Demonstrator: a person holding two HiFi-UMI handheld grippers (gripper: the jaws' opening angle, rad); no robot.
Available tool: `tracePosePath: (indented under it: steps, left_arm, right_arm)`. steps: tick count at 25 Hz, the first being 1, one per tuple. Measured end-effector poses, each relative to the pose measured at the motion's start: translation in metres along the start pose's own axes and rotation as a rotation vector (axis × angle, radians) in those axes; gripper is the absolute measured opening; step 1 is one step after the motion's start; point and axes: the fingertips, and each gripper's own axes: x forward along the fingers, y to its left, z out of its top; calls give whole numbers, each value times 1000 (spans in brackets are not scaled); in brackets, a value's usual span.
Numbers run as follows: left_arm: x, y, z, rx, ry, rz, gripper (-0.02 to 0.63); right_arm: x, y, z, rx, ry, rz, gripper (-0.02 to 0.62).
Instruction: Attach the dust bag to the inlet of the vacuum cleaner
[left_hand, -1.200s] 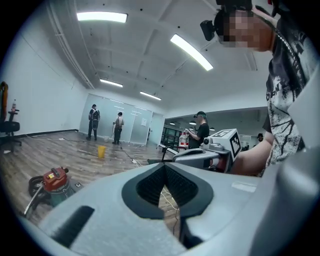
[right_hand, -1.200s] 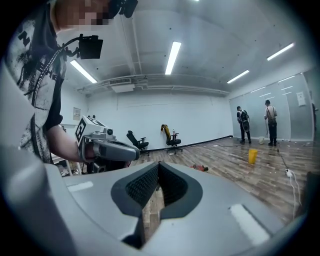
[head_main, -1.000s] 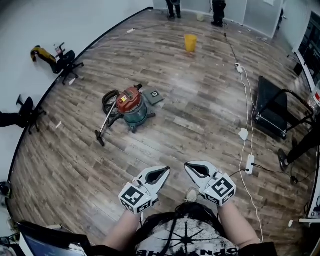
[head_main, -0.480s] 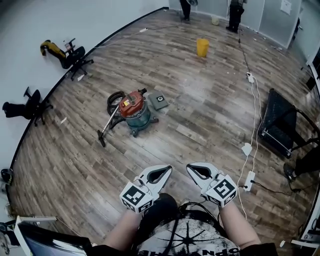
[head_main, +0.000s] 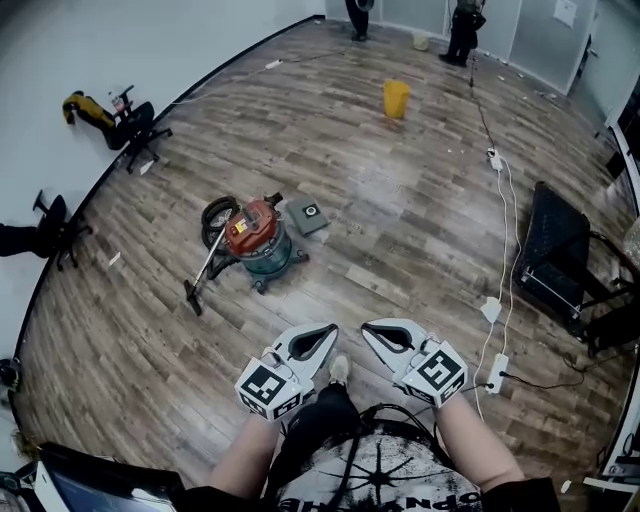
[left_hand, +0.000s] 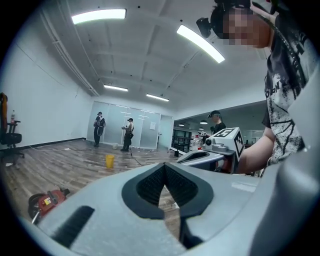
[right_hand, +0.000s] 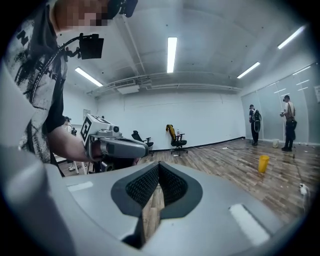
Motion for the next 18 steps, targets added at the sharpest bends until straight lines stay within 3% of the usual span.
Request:
tracePosePath:
  steps: [11,18]
  left_arm:
    - [50,150,41,3,-13,-39,2]
    - [87,200,44,5,14,-96,2]
  right_arm:
    - [95,-124,50,11,-28,-110,8]
    - [125,-175,51,25,-28,-155,8]
